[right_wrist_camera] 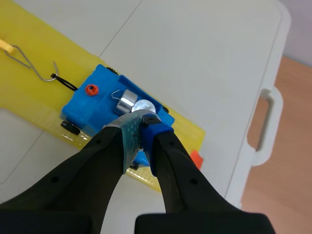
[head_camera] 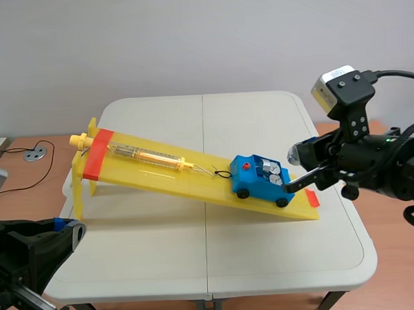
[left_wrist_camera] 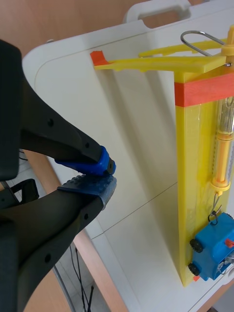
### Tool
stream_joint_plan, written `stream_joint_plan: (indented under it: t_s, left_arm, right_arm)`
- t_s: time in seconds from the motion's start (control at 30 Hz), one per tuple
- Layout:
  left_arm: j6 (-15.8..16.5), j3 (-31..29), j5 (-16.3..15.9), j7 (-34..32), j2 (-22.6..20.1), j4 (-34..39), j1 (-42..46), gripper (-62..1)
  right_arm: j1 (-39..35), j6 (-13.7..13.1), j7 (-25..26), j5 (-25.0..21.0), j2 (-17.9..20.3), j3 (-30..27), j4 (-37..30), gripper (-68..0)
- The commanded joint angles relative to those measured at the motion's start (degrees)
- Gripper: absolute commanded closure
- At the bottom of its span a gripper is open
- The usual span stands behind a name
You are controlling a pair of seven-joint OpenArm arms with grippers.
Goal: Place the four metal weights on the blue cart on the ramp.
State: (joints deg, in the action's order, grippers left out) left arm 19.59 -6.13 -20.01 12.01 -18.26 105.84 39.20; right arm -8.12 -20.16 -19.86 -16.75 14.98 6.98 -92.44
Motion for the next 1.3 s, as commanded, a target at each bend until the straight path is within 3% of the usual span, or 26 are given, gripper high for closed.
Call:
stream_joint_plan:
  t_s: [0.0, 0.53, 0.97, 1.13, 1.27]
  left_arm:
    - [1.18, -0.74, -4.26, -6.12, 0.46, 3.54, -0.35, -5.1]
    - [1.18, -0.74, -4.26, -6.1, 0.46, 3.54, -0.35, -5.1]
    - [1.18, -0.74, -4.26, -5.97, 0.48, 3.54, -0.35, -5.1]
    - [1.18, -0.74, -4.26, -5.97, 0.48, 3.54, -0.35, -5.1]
    - [1.18, -0.74, -4.26, -5.99, 0.48, 3.54, -0.35, -5.1]
  right_arm:
    - [6.03, 1.27, 7.08, -1.4, -0.26, -0.04, -2.78, -0.8]
    - [12.35, 2.23, 7.74, 1.81, -3.91, 2.1, 6.6, -0.8]
    - [15.8, 2.21, 8.94, 2.45, -4.22, 5.01, 11.61, -0.9]
    - [15.8, 2.16, 10.75, 3.1, -4.22, 5.14, 11.61, -13.8]
    - [15.89, 1.22, 12.33, 3.1, -4.2, 5.07, 11.37, -18.7]
